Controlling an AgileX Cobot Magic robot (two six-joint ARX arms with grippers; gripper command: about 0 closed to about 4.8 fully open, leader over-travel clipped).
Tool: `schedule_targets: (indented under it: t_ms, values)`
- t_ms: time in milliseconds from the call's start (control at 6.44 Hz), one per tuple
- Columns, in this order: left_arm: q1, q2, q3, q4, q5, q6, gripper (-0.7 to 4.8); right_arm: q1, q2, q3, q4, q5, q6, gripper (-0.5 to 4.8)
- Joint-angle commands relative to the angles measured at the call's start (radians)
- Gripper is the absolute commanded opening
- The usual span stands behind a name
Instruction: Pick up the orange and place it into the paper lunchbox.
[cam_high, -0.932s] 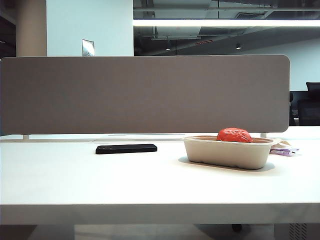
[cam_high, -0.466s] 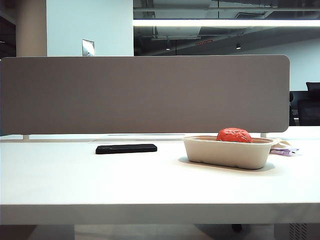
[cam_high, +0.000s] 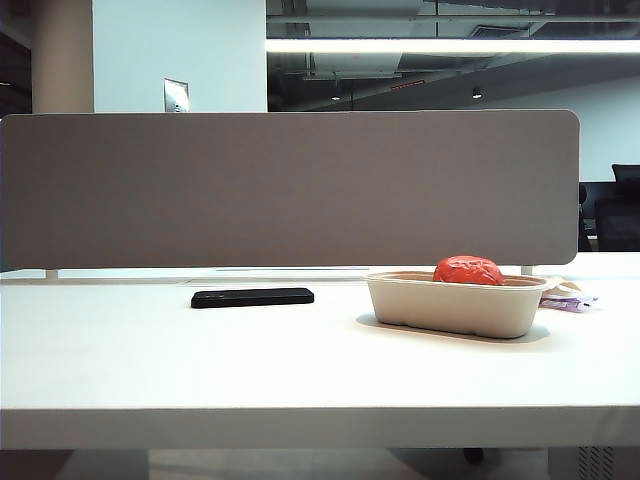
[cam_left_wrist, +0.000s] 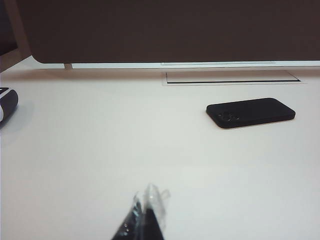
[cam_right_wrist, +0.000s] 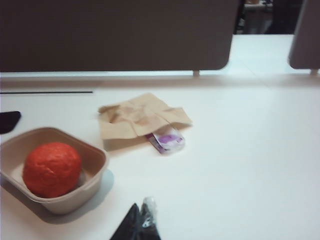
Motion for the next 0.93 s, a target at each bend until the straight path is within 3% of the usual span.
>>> schedule_targets:
  t_ms: [155, 932]
  values:
    - [-0.001, -0.003, -0.002, 0.013, -0.003, 0.001, -0.01, -0.060, -0.002, -0.124, 0.148, -0.109, -0.002, -0.05]
    - [-0.001, -0.003, -0.002, 0.013, -0.003, 0.001, -0.01, -0.058, -0.002, -0.155, 0.179, -0.105, -0.002, -0.05]
